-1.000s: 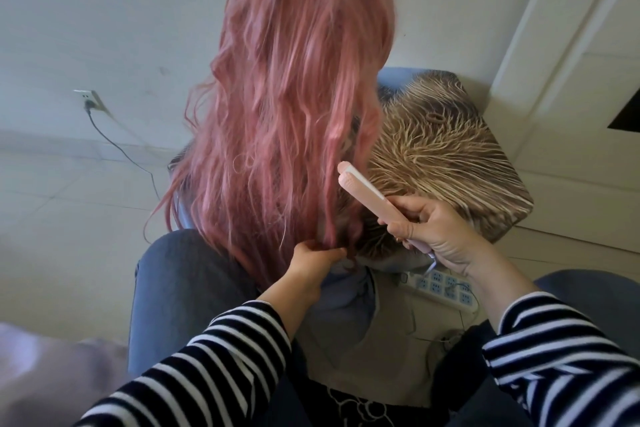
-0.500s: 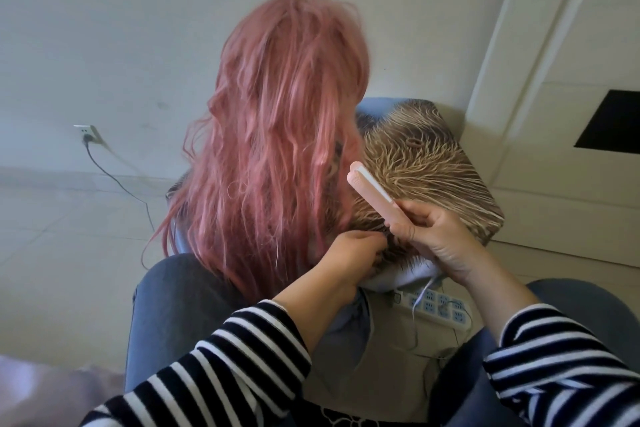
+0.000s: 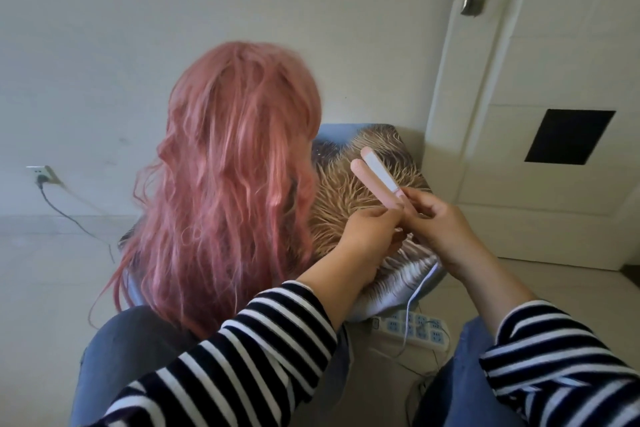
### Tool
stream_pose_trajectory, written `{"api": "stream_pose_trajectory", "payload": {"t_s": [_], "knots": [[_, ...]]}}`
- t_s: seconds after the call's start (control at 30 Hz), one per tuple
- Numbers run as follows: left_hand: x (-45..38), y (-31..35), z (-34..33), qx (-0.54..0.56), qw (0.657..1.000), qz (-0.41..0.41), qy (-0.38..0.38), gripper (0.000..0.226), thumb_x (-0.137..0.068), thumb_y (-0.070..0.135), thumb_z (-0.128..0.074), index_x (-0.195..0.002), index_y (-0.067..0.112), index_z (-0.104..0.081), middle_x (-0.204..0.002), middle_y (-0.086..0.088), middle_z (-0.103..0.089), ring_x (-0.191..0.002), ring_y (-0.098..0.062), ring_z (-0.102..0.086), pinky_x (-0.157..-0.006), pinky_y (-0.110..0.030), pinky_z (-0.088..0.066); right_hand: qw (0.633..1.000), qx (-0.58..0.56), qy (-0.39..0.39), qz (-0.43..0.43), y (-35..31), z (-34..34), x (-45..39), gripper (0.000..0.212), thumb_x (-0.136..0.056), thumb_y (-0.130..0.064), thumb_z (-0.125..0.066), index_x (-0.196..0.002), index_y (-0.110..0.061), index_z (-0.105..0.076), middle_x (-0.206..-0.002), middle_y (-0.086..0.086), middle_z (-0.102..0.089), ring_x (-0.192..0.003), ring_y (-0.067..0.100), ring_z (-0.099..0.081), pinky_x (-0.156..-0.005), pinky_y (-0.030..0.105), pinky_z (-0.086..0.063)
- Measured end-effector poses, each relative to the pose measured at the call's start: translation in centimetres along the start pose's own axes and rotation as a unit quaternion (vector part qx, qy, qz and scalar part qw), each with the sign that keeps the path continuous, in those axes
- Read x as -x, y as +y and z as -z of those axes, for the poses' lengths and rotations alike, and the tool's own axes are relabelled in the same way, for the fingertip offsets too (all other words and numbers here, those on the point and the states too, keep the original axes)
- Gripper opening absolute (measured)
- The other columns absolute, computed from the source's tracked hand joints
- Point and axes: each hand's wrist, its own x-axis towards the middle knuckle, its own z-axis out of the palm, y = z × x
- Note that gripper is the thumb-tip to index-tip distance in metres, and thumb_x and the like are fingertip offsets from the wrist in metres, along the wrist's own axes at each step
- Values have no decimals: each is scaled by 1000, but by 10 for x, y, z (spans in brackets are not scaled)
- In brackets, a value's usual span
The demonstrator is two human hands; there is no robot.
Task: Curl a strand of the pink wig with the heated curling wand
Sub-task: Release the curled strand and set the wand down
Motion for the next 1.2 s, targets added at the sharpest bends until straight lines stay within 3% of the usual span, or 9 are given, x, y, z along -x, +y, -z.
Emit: {"api": "stream_pose_trajectory", "payload": {"t_s": [0.1, 0.27, 0.4, 0.57, 0.67, 0.8, 0.97, 1.07, 1.2], "knots": [[-24, 2, -12, 4, 1000, 12, 7, 19, -91, 20, -52, -97, 9, -66, -97, -12, -68, -87, -23, -63, -78, -28, -52, 999, 42, 4, 17, -6, 13, -11, 27, -75, -26, -74, -92, -44, -65, -97, -12, -71, -86, 1, -67, -74, 21, -53], [-61, 6, -34, 67, 997, 40, 11, 19, -93, 16, -50, -101, 4, -62, -99, -15, -66, -80, -21, -64, -73, -28, -54, 995, 91, 20, 39, -4, 32, -36, 35, -80, -16, -70, -105, -37, -59, -101, -2, -69, -93, 12, -65, -86, 25, -50], [-87, 10, -48, 97, 993, 59, 12, 16, -94, 14, -47, -88, 7, -60, -88, -12, -64, -71, -19, -61, -66, -29, -53, 992, 119, 28, 33, 1, 45, -60, 39, -83, -10, -66, -120, -20, -59, -107, 2, -67, -100, 14, -62, -78, 6, -45], [-123, 13, -64, 135, 988, 75, 7, 23, -97, 12, -40, -113, 6, -56, -88, -9, -66, -78, -19, -65, -66, -30, -56, 984, 173, 40, 20, 7, 58, -92, 40, -86, -11, -61, -126, -19, -57, -109, -7, -63, -102, 9, -58, -72, -4, -37], [-146, 16, -72, 153, 985, 83, 9, 27, -98, 14, -38, -119, 5, -52, -92, -10, -65, -80, -20, -64, -65, -29, -56, 977, 205, 56, 26, 11, 66, -116, 37, -88, -13, -59, -124, -20, -58, -103, -8, -60, -99, 11, -56, -71, -1, -36], [-181, 19, -79, 168, 981, 92, 21, 32, -98, 16, -39, -124, 1, -51, -105, -17, -64, -82, -23, -63, -74, -35, -54, 961, 269, 53, 20, 19, 73, -153, 37, -90, -17, -54, -125, -27, -58, -110, -2, -59, -98, 14, -53, -75, 16, -37], [-227, 22, -80, 183, 977, 97, 40, 30, -96, 16, -43, -122, 2, -53, -91, -13, -65, -80, -23, -64, -77, -37, -55, 949, 312, 45, 7, 30, 79, -197, 40, -87, -18, -52, -124, -30, -57, -116, 1, -62, -99, 19, -56, -86, 34, -46], [-257, 26, -78, 180, 976, 106, 56, 30, -97, 17, -42, -120, 2, -54, -87, -13, -65, -77, -22, -64, -72, -33, -55, 954, 294, 53, -10, 41, 81, -226, 46, -87, -18, -55, -132, -26, -51, -126, 3, -58, -109, 22, -54, -90, 30, -42], [-295, 30, -72, 198, 970, 106, 88, 25, -95, 15, -44, -114, 2, -57, -84, -14, -67, -71, -22, -66, -55, -29, -55, 967, 249, 52, -8, 58, 81, -261, 40, -84, -16, -60, -123, -21, -56, -110, 0, -63, -95, 16, -58, -70, 17, -41]]}}
